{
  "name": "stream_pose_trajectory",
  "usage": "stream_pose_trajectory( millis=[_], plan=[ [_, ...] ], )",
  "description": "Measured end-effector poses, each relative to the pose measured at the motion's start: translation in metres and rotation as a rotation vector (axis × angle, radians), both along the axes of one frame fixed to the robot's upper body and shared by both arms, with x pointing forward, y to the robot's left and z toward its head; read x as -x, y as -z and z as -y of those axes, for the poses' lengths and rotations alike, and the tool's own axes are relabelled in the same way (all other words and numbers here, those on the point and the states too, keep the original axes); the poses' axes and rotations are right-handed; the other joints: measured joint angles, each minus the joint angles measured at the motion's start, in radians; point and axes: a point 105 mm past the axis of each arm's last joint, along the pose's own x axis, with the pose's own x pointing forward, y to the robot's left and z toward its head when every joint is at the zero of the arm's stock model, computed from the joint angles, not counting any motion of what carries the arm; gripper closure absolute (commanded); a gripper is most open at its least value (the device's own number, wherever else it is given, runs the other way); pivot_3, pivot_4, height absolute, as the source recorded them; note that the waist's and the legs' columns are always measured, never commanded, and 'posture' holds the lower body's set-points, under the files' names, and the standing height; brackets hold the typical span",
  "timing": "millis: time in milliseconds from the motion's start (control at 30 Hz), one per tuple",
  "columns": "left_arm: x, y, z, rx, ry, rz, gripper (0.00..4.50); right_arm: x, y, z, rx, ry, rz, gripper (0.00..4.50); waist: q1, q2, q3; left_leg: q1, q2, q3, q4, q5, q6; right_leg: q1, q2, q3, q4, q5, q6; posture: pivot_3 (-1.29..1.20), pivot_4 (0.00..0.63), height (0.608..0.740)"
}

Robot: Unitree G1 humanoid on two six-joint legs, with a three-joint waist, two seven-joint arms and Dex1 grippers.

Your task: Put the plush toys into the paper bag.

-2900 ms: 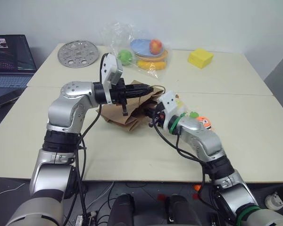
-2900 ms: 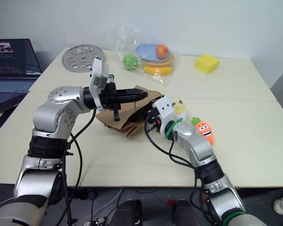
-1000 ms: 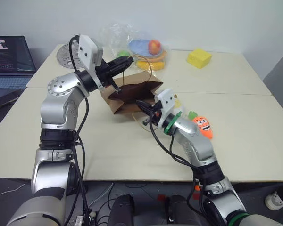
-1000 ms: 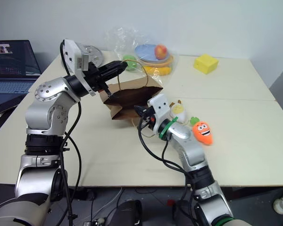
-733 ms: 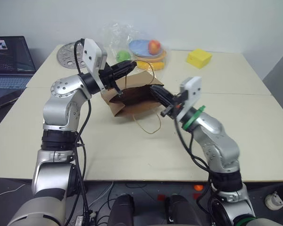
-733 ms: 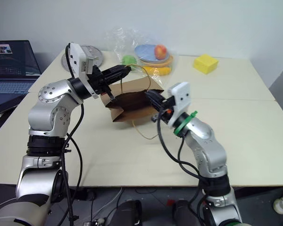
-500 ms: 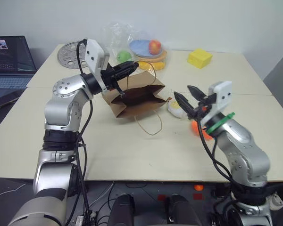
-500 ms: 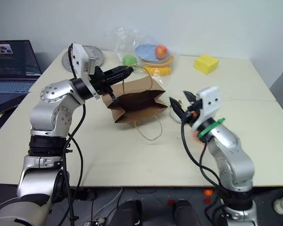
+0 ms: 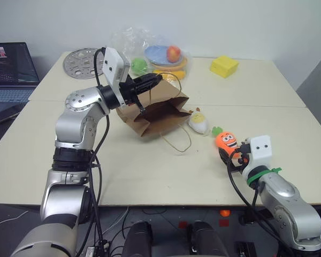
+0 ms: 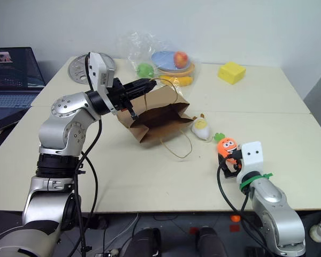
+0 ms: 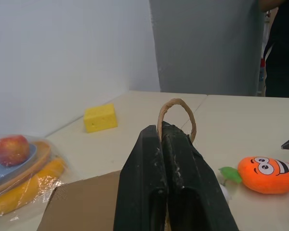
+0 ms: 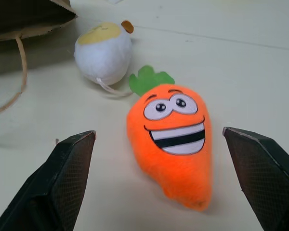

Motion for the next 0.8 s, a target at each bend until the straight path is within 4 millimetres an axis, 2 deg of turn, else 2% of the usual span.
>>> stream_pose_trajectory(
  millis=[100, 200, 433, 567, 700, 800],
  plan=[
    [0.0, 0.0, 0.0, -0.001, -0.001, -0.003, 4.5, -0.002, 0.005, 0.001, 0.001, -0.001, -0.008, 0.06, 0.0, 0.0, 0.0, 0.0, 0.0, 0.0, 0.0, 0.0, 0.0, 0.0, 0.0, 0.0, 0.0, 0.0, 0.0, 0.0, 0.15, 0.74],
    [0.0, 0.0, -0.001, -0.001, -0.003, -0.003, 4.5, -0.005, 0.01, 0.002, 0.01, -0.016, -0.015, 0.62, 0.0, 0.0, 0.0, 0.0, 0.0, 0.0, 0.0, 0.0, 0.0, 0.0, 0.0, 0.0, 0.0, 0.0, 0.0, 0.0, 0.15, 0.74],
    [0.001, -0.001, -0.002, -0.007, -0.006, 0.004, 4.5, -0.013, 0.013, 0.007, 0.018, -0.017, -0.008, 3.18, 0.0, 0.0, 0.0, 0.0, 0.0, 0.0, 0.0, 0.0, 0.0, 0.0, 0.0, 0.0, 0.0, 0.0, 0.0, 0.0, 0.15, 0.74],
    [0.001, -0.001, -0.002, -0.008, -0.008, 0.004, 4.5, -0.014, 0.013, 0.007, 0.021, -0.033, -0.008, 4.47, 0.0, 0.0, 0.0, 0.0, 0.0, 0.0, 0.0, 0.0, 0.0, 0.0, 0.0, 0.0, 0.0, 0.0, 0.0, 0.0, 0.15, 0.74],
    [0.001, -0.002, -0.003, -0.009, -0.01, 0.004, 4.5, -0.014, 0.007, 0.004, 0.007, -0.093, 0.001, 4.47, 0.0, 0.0, 0.0, 0.0, 0.0, 0.0, 0.0, 0.0, 0.0, 0.0, 0.0, 0.0, 0.0, 0.0, 0.0, 0.0, 0.15, 0.74],
    [0.001, -0.002, -0.006, -0.016, -0.016, 0.006, 4.5, -0.014, -0.024, -0.009, -0.027, -0.244, 0.08, 4.47, -0.002, 0.0, 0.0, 0.0, 0.0, 0.0, 0.0, 0.0, 0.0, 0.0, 0.0, 0.0, 0.0, 0.0, 0.001, 0.0, 0.15, 0.74]
  ],
)
